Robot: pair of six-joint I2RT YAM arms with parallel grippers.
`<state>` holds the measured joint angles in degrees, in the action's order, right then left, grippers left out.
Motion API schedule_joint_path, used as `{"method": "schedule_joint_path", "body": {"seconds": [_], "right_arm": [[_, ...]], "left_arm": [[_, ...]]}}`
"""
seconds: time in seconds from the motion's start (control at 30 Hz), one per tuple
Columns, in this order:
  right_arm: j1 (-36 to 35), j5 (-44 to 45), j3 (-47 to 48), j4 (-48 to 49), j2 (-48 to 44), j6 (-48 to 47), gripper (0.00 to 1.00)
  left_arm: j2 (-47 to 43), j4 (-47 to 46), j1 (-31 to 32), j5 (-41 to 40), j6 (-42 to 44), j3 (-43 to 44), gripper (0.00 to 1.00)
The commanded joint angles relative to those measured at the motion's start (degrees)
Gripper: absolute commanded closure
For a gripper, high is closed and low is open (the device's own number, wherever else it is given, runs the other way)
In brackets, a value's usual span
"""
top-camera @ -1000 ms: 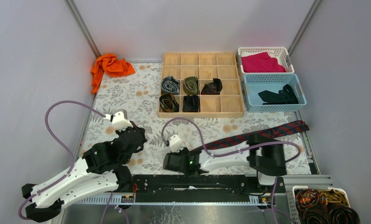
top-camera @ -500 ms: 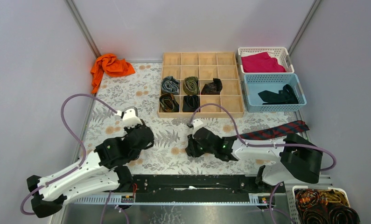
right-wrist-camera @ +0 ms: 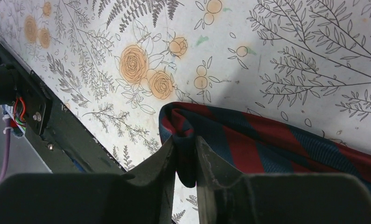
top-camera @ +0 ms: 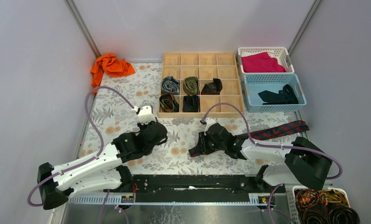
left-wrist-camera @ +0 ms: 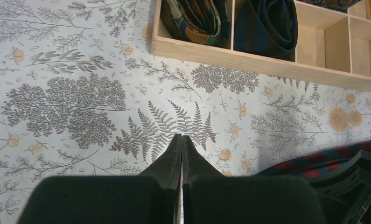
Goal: Roll the ties
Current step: Roll the tie at the center of the board.
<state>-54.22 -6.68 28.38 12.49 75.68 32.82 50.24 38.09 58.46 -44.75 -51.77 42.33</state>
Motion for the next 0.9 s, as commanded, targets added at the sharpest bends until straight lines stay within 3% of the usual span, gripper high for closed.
{"method": "schedule_joint_path", "body": {"seconds": [0.0,0.13,0.5,0.87], "right_arm": [[0.60,1.95,-0.32,-2.20,-2.07,-0.37,0.66],[0.65,4.66,0.58,-4.99,-2.50,-1.20,0.56],[0.65,12.41,4.29,-15.09,-3.63,-3.59,0.59],[0.57,10.61,6.38,-14.07,4.08,-4.12,0.76]], "left_arm": [[3.71,-5.82,0.09,1.50,2.32,1.53,1.00],[5.98,-7.55,0.11,2.57,2.85,1.54,1.00],[10.17,-11.21,0.09,4.10,4.17,1.62,1.00],[14.42,-17.41,0.08,8.16,4.42,-0.82,1.00]]}}
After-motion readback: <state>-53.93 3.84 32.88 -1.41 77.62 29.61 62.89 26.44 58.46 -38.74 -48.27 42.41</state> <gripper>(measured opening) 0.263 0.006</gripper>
